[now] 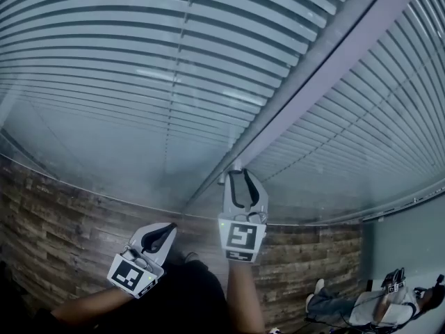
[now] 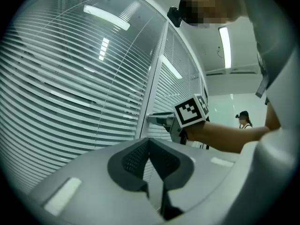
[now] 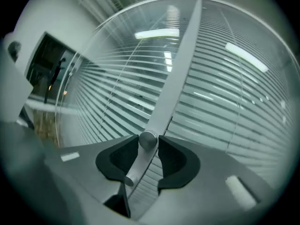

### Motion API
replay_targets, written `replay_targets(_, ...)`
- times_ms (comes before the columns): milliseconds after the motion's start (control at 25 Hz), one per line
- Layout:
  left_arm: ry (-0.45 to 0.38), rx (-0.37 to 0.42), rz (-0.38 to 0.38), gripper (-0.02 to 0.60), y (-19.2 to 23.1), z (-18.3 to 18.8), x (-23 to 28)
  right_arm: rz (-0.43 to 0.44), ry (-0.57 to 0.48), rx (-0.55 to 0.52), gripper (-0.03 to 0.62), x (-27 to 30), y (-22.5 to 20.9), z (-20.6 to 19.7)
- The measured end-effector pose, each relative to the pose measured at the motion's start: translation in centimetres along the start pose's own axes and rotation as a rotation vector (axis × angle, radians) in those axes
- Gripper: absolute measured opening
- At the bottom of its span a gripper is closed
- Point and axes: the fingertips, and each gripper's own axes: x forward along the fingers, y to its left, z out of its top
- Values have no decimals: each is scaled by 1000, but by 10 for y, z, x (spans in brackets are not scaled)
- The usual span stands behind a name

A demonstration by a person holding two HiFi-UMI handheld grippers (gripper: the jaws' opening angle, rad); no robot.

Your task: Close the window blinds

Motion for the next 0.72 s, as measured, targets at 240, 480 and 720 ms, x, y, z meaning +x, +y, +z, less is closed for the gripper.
replay_targets(240, -12, 13, -8, -2, -7, -6, -14, -34, -123, 454, 150, -25, -5, -7)
replay_targets(480, -1, 11, -16, -2, -7, -14, -19, -26, -162, 582, 104, -24, 2, -7)
replay_targets(720, -1, 5, -18, -2, 1, -25, -24, -26, -159, 566, 133, -25, 17, -13)
